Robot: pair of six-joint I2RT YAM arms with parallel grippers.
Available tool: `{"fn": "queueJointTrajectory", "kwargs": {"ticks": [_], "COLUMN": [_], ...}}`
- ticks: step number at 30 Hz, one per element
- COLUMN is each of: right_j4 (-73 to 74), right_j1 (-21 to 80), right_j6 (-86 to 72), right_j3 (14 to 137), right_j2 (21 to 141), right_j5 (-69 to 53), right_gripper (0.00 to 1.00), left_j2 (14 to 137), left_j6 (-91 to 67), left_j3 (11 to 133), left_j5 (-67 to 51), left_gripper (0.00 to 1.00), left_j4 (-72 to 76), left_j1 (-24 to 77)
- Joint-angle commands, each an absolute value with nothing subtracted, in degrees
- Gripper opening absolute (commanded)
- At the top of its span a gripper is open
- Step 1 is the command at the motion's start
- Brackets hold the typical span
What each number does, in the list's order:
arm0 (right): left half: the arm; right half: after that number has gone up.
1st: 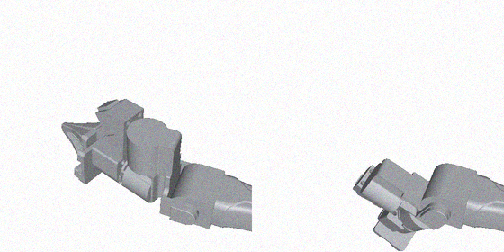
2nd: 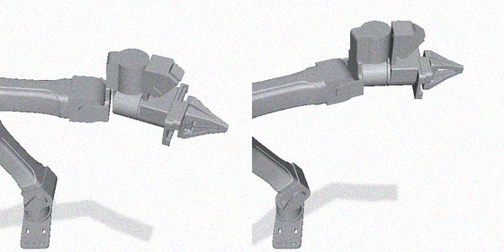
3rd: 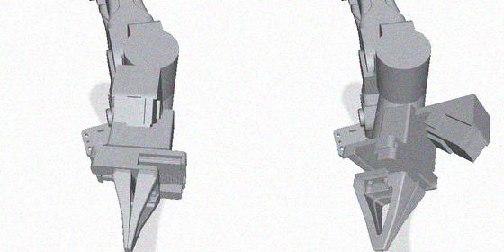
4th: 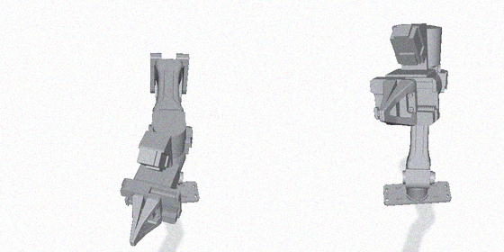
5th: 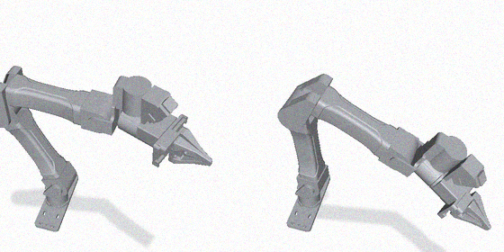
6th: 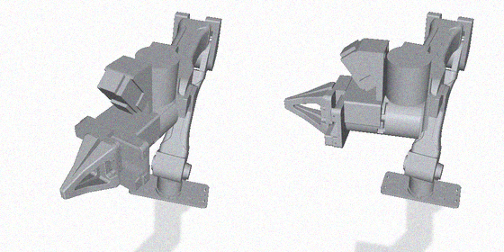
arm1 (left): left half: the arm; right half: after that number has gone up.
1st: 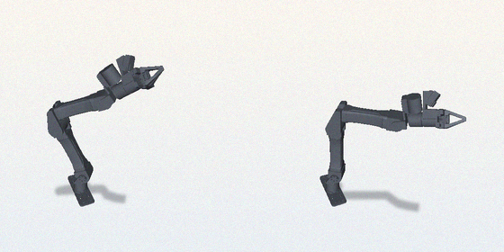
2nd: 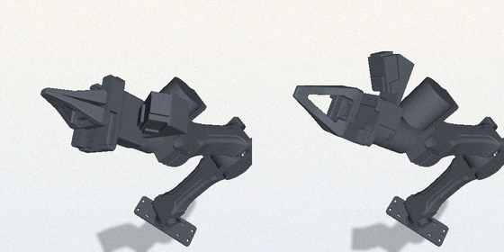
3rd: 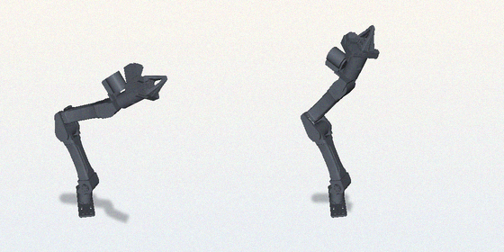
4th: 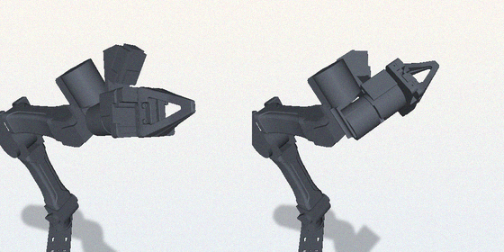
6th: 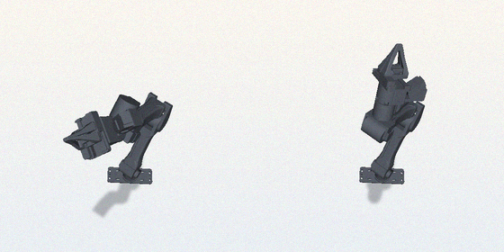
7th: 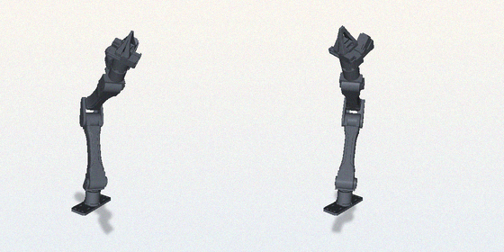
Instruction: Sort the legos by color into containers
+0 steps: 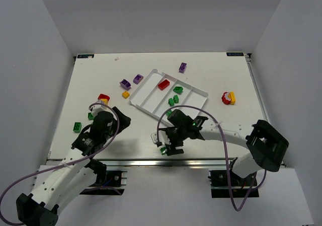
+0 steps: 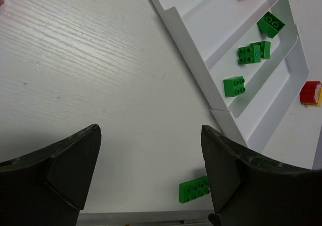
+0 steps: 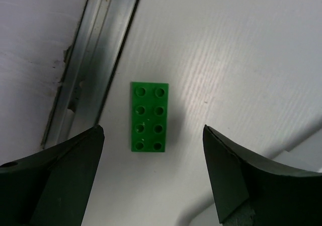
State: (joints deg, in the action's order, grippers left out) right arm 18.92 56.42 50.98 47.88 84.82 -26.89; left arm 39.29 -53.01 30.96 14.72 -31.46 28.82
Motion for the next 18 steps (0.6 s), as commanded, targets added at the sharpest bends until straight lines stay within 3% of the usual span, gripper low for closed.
{"fn": "queueJointTrajectory", "kwargs": {"ticks": [1, 6, 18], "right_j4": [15.82, 14.07, 11.16], "right_j1": [59.06, 61.61, 62.05], "right_j6": [47.2, 45.01, 42.89], "right_j3": [46.06, 45.7, 45.35], "right_j2": [85.43, 87.62, 90.61], "right_j5": [-24.35, -21.46, -15.82], "right_gripper": [0.84, 0.82, 0.68], "left_j2": [36.57, 34.63, 34.37], "left_j6": [-55.37, -56.6, -57.04], "left_j3": [29.36, 29.27, 29.36], "left_j5": [17.93, 20.04, 20.83], "left_gripper": [0.9, 0.9, 0.9], "left_j4": [-34.62, -36.21, -37.0], "left_j1": [28.56, 28.48, 28.48]}}
